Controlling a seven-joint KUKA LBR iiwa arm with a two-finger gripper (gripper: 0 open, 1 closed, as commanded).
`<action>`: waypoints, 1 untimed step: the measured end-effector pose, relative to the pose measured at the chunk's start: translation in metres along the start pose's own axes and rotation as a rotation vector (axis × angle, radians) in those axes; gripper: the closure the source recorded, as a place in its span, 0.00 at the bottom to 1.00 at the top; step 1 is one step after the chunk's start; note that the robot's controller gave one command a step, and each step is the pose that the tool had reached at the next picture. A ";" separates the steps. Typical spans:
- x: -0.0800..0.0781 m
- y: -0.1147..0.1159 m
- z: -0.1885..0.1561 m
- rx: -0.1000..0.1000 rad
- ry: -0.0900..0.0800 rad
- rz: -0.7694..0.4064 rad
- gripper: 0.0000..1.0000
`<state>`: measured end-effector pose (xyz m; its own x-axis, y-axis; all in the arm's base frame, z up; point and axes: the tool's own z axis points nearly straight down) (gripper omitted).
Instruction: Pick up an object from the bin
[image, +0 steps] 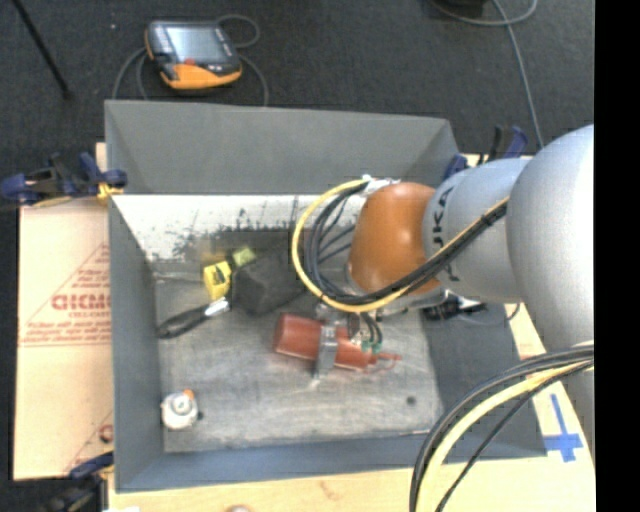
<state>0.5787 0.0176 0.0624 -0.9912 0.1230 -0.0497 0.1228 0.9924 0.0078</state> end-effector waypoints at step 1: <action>0.003 0.000 -0.004 0.003 0.020 0.003 1.00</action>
Offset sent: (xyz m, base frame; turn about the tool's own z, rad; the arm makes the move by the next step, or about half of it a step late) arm 0.0000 0.0000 0.0529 -0.0002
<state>0.5758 0.0177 0.0664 -0.9916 0.1262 -0.0296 0.1261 0.9920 0.0054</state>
